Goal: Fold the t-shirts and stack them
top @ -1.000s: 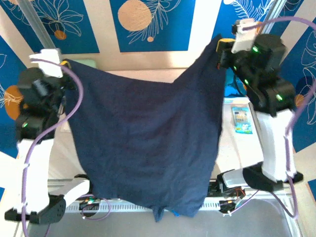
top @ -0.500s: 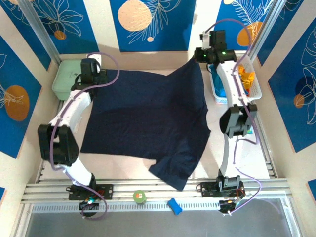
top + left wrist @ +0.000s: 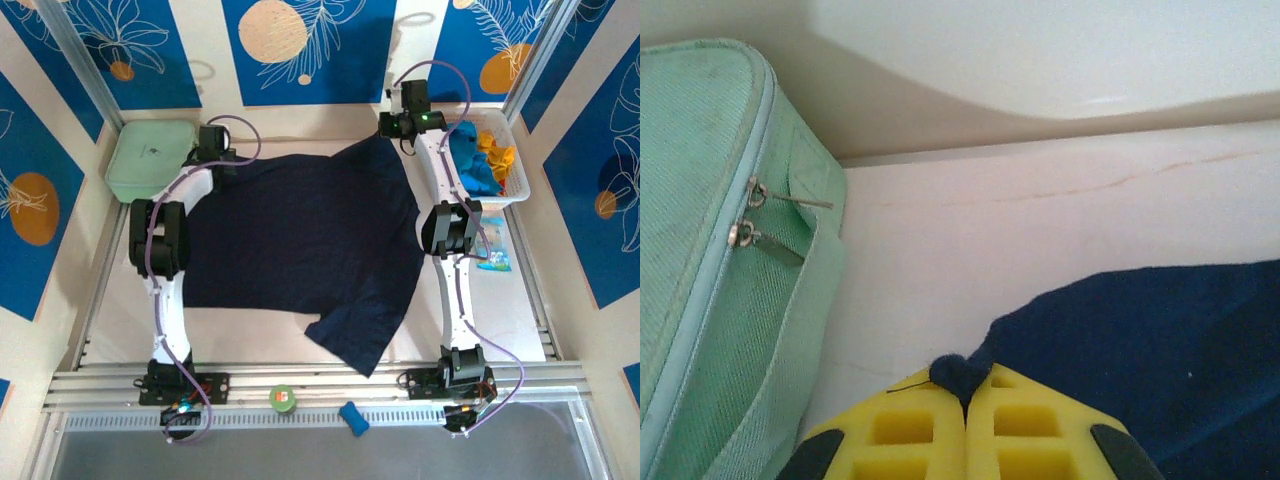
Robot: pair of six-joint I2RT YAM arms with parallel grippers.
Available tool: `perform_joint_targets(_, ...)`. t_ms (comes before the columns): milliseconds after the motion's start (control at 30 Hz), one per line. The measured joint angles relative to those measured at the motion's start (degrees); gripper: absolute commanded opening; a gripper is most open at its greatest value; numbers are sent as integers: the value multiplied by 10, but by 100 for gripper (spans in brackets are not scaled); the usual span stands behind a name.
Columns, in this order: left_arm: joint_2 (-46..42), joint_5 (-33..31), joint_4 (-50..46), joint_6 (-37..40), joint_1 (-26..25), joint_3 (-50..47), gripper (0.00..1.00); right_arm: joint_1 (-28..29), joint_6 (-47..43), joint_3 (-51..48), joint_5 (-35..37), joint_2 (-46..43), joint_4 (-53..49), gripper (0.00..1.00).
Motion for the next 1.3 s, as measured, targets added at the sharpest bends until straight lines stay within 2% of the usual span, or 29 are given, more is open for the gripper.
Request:
perform_joint_targets(467,89,-12,-6,24,5,146,0,-22,4,2,15,0,43,0)
perform_joint_targets(1300,172,-29,-29,15,28,268,0,-28,20,27,37,1,90,0)
